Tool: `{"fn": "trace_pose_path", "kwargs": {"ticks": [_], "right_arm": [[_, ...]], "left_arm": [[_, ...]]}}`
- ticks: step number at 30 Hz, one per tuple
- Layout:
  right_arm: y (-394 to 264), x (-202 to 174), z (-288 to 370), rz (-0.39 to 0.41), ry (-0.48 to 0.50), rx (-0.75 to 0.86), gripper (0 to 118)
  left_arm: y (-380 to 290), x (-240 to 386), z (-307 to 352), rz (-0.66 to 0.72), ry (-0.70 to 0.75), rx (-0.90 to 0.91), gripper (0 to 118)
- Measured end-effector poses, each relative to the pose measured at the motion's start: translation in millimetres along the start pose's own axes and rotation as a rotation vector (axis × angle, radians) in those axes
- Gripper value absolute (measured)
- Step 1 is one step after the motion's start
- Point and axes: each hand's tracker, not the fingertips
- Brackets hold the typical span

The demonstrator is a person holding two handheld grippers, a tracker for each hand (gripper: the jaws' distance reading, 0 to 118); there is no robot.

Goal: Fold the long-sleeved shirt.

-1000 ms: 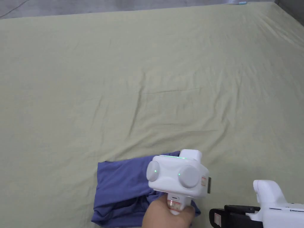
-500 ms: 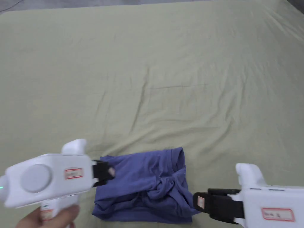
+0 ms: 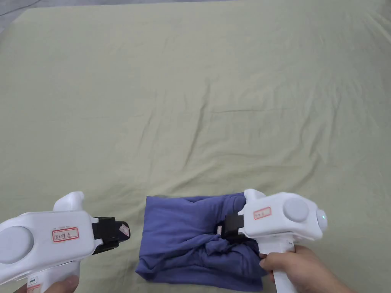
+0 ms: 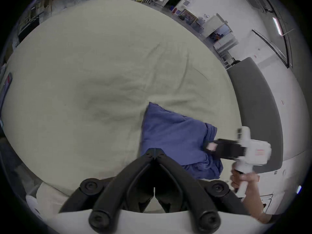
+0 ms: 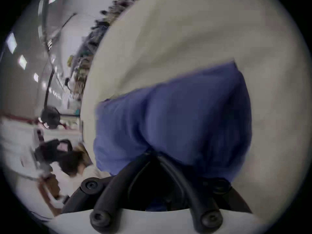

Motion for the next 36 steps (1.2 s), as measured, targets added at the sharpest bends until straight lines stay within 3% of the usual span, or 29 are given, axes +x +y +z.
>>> {"fn": "trace_pose_path", "kwargs": {"ticks": [1,2,6,8,9,10,11,12,13,17,19,21,25,28,30,32,36], "right_arm": [[0,1,8,-0.011,0.093,0.048,2],[4,-6,12,0.038,0.022,0.007,2],[5,-22,12,0.17,-0.056,-0.003,2],[7,-18,12,0.142,-0.029,-0.019,2],[9,-14,13,0.119,-0.003,-0.029,2],[11,-8,13,0.098,0.035,-0.039,2],[13,-1,14,0.088,0.065,-0.047,2],[14,5,14,0.08,0.097,-0.055,2],[14,10,14,0.066,0.122,-0.054,2],[14,18,14,0.051,0.151,-0.053,2],[13,17,13,0.056,0.155,-0.052,2],[13,19,13,0.056,0.163,-0.052,2],[14,30,11,0.022,0.218,-0.057,2],[15,35,10,0.002,0.241,-0.063,2],[14,33,10,0.01,0.238,-0.065,2],[14,31,11,0.01,0.234,-0.063,2],[12,32,11,0.01,0.239,-0.053,2]], "left_arm": [[1,2,0,-0.007,-0.001,0.0,0],[2,3,-1,-0.015,0.0,0.0,0],[6,2,-5,-0.029,0.013,-0.004,0],[8,-2,-9,-0.021,0.009,-0.012,0],[10,-4,-12,-0.016,-0.015,-0.022,18],[12,-5,-17,-0.021,-0.064,-0.045,92],[13,-8,-26,-0.034,-0.129,-0.084,118],[14,-15,-39,-0.031,-0.208,-0.176,118],[10,-26,-46,0.081,-0.292,-0.125,118],[28,-67,-89,0.146,-0.227,-0.202,118],[29,-84,-104,0.176,-0.263,-0.22,118],[14,-59,-97,0.215,-0.363,-0.231,118],[18,-79,-109,0.282,-0.513,-0.218,118],[8,-81,-145,0.42,-0.757,-0.318,118],[9,-65,-156,0.393,-0.81,-0.35,118],[23,-63,-166,0.258,-0.708,-0.356,118],[27,-52,-168,0.208,-0.661,-0.382,118]]}}
